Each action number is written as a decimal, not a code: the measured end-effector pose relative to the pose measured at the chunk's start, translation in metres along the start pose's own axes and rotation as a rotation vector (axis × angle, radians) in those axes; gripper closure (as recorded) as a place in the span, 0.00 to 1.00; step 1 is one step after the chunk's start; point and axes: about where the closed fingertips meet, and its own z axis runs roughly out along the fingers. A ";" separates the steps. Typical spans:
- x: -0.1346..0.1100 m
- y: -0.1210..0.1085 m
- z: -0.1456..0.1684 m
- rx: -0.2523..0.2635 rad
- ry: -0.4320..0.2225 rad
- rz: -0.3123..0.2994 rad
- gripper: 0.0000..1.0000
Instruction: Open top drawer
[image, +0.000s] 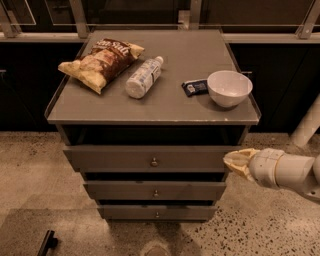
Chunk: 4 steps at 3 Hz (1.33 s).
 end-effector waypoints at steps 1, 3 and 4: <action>-0.008 -0.016 0.030 0.014 -0.035 -0.039 1.00; -0.009 -0.019 0.049 0.020 -0.052 -0.071 1.00; -0.021 -0.028 0.083 -0.001 -0.085 -0.162 1.00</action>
Offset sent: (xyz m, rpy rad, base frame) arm 0.0296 0.0086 -0.0051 -0.0014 -0.0469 0.0161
